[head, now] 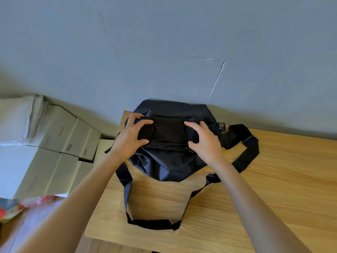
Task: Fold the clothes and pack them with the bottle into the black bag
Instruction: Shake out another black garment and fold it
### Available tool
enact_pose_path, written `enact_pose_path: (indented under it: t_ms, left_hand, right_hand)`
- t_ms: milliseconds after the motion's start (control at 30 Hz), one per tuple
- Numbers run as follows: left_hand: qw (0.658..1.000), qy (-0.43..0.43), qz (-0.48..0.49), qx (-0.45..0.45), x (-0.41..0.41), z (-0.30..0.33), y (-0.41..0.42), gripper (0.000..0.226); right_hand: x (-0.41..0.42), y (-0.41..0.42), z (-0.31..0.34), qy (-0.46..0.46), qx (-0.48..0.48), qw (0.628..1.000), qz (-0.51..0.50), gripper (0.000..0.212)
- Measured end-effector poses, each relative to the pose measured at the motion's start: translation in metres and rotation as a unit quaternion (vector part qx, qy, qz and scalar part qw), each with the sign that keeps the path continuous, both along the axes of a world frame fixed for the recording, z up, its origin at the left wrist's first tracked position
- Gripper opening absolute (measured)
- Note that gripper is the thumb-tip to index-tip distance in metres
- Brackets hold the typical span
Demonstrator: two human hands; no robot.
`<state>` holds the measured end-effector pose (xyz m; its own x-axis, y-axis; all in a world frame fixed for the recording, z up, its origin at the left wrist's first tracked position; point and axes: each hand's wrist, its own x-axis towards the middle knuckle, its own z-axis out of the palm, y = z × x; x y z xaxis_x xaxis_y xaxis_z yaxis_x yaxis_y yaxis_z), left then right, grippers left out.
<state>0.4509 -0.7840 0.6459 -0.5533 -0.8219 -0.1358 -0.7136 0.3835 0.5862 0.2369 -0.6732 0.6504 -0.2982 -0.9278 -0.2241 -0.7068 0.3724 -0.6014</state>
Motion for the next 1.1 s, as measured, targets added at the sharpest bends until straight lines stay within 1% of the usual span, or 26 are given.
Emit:
enact_pose_path:
  t_ms: [100,133,200,233,267,300,333,400,433,500,600,667,767,933,1000,1100]
  left_hand:
    - [0.999,-0.024,0.012,-0.022,-0.002,0.000,0.006,0.061]
    - [0.999,-0.029,0.012,-0.036,-0.001,0.000,0.007,0.061]
    - [0.996,-0.040,0.013,-0.076,0.000,0.001,0.011,0.061]
    - [0.993,-0.047,0.014,-0.104,0.001,0.002,0.013,0.060]
    - [0.989,-0.051,0.012,-0.139,0.001,0.004,0.017,0.058]
    - [0.983,-0.051,-0.001,-0.177,-0.001,0.006,0.021,0.055]
    - [0.976,-0.047,-0.024,-0.211,-0.005,0.009,0.025,0.052]
    - [0.964,-0.043,-0.099,-0.243,-0.017,0.012,0.035,0.051]
    - [0.957,-0.052,-0.141,-0.247,-0.026,0.010,0.038,0.052]
    - [0.942,-0.093,-0.210,-0.244,-0.044,0.001,0.045,0.058]
    - [0.923,-0.164,-0.260,-0.231,-0.063,-0.018,0.052,0.066]
    - [0.920,-0.187,-0.263,-0.222,-0.067,-0.028,0.054,0.068]
    - [0.920,-0.189,-0.258,-0.228,-0.066,-0.036,0.055,0.069]
    - [0.913,-0.197,-0.254,-0.251,-0.062,-0.042,0.060,0.068]
    - [0.913,-0.193,-0.254,-0.254,-0.061,-0.044,0.061,0.068]
    - [0.916,-0.186,-0.252,-0.251,-0.060,-0.044,0.062,0.067]
  right_hand:
    - [-0.001,-0.002,-0.008,0.021,0.000,1.000,0.010,0.059]
    - [-0.003,-0.001,-0.009,0.013,-0.003,1.000,0.020,0.061]
    - [-0.008,0.002,-0.006,-0.034,-0.026,0.999,0.029,0.065]
    - [-0.012,0.004,-0.002,-0.056,-0.049,0.997,0.023,0.064]
    - [-0.017,0.007,0.001,-0.059,-0.073,0.995,0.013,0.061]
    - [-0.022,0.010,0.003,-0.037,-0.093,0.995,0.003,0.058]
    - [-0.028,0.013,0.004,0.004,-0.107,0.994,-0.007,0.055]
    - [-0.039,0.019,0.006,0.097,-0.115,0.989,-0.007,0.053]
    - [-0.042,0.021,0.006,0.131,-0.111,0.985,0.003,0.054]
    - [-0.048,0.022,0.000,0.169,-0.097,0.980,0.035,0.059]
    - [-0.053,0.021,-0.010,0.186,-0.069,0.978,0.071,0.063]
    - [-0.053,0.021,-0.014,0.209,-0.069,0.971,0.094,0.062]
    - [-0.050,0.018,-0.019,0.244,-0.070,0.961,0.110,0.064]
    - [-0.043,0.010,-0.029,0.279,-0.075,0.953,0.086,0.061]
    - [-0.043,0.007,-0.032,0.281,-0.075,0.954,0.076,0.056]
    - [-0.040,0.001,-0.031,0.277,-0.084,0.955,0.061,0.041]
